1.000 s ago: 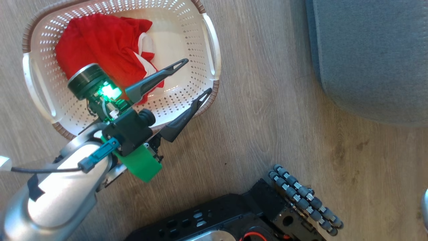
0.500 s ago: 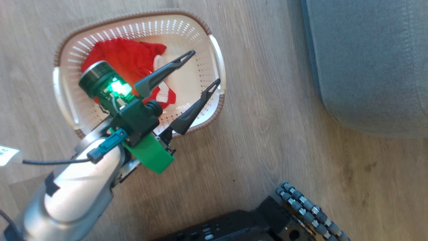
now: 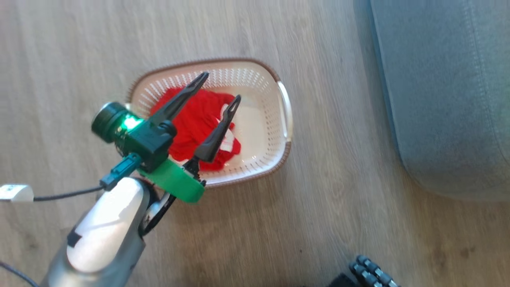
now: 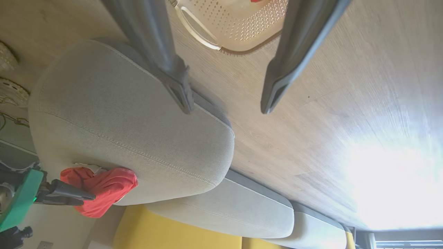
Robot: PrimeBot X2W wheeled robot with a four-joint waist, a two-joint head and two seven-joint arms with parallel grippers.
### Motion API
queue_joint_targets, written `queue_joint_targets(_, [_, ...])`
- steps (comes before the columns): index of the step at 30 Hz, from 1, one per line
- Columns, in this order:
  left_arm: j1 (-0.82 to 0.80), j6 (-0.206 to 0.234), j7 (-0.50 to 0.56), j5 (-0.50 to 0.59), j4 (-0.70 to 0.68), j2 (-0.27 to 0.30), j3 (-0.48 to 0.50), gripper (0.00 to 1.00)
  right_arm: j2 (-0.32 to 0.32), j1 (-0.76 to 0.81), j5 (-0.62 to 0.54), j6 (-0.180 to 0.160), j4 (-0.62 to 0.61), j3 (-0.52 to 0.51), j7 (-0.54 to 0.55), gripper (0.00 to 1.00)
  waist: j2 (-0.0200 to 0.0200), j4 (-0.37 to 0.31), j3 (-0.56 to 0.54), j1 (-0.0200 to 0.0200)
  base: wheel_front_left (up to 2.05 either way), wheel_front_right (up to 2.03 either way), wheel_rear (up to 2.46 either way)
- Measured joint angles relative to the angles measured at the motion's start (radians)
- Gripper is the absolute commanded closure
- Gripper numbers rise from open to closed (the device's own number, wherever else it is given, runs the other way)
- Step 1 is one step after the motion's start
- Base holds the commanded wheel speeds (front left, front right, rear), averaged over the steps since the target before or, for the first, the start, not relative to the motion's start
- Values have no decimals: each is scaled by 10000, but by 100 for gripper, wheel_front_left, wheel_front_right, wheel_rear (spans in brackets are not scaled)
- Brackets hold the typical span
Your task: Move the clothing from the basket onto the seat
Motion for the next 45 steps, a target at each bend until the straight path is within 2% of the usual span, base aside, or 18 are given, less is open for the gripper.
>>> queue_joint_targets(8, [872,0,0,146,690,-631,1252,0,1243,868,-403,0,-1425,826,0,0,0,677,-1231,0,0,0,0])
queue_joint_targets(11, [1156,0,0,307,945,-851,1726,0,1513,1183,-366,0,-1666,1154,0,0,0,950,-1683,0,0,0,0])
queue_joint_targets(27, [2589,0,0,1087,1664,-1666,4192,0,2146,2124,318,-2,-1538,2554,-2,0,0,2038,-3727,0,0,0,0])
queue_joint_targets(35, [3033,0,0,1396,1708,-1898,4989,0,2303,2714,579,-2,-1417,2798,0,0,0,2085,-4353,0,0,0,0])
queue_joint_targets(45, [3572,0,0,1720,1705,-2128,5394,0,2529,3446,596,-2,-1467,3016,0,0,0,2065,-4866,1,0,0,0])
